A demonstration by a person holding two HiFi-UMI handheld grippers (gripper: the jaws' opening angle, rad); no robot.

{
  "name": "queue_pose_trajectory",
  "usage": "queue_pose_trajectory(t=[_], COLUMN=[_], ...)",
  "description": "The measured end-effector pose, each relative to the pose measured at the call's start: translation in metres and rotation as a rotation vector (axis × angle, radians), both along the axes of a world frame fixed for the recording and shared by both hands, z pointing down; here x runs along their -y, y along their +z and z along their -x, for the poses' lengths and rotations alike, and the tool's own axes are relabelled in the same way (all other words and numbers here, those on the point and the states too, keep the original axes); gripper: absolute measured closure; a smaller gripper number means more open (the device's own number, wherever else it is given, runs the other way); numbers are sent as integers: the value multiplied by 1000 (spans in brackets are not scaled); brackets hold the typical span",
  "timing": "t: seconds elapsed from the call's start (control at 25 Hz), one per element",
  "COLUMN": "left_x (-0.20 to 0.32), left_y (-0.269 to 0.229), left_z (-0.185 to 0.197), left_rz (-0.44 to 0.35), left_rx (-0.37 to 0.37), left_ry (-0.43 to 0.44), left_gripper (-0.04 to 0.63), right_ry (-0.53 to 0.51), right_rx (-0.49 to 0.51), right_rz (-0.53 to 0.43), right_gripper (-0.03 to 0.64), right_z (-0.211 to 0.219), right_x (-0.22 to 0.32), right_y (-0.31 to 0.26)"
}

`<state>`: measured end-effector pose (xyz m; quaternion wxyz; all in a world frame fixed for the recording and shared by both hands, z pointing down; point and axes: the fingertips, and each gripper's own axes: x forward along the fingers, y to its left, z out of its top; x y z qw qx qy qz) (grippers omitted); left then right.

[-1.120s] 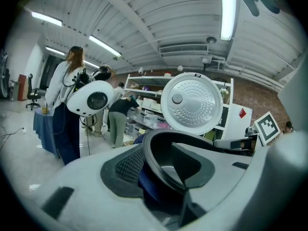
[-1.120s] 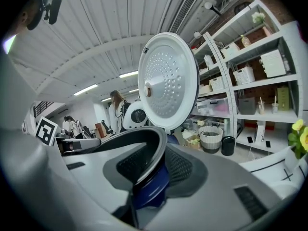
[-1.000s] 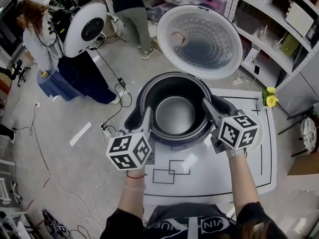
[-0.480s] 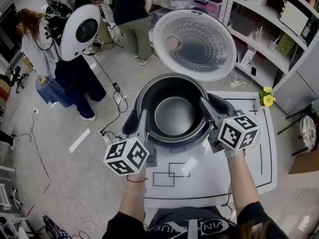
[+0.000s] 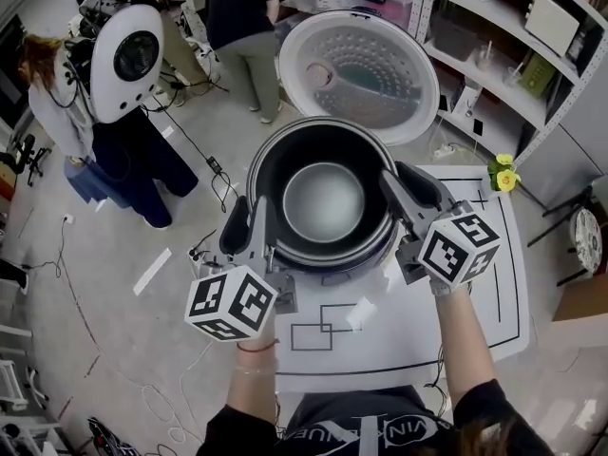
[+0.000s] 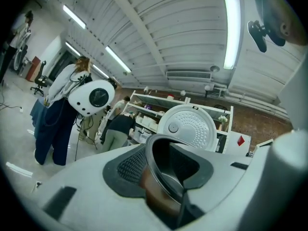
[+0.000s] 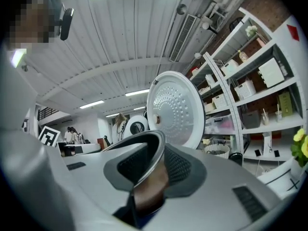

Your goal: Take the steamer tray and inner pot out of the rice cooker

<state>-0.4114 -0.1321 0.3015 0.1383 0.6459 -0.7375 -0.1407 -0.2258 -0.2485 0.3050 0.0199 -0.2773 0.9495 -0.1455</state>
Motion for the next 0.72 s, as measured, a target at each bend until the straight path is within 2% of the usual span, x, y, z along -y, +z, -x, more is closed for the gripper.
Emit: queue_pose_trajectory(t=[0.2, 0.36, 0.72], left_x=[-27, -31, -63], left_y=[-27, -59, -107], left_z=[1, -6, -51], left_rz=[-91, -153, -249], left_rx=[42, 55, 102], left_ry=[-32, -43, -60], left_gripper=[462, 462, 462], right_ry=[9, 2, -12], right_rx=[49, 107, 197], right_rz=[-86, -113, -188], right_gripper=[518, 518, 518], right_z=[2, -5, -51], right_x=[-25, -26, -58], right_y=[-27, -54, -103])
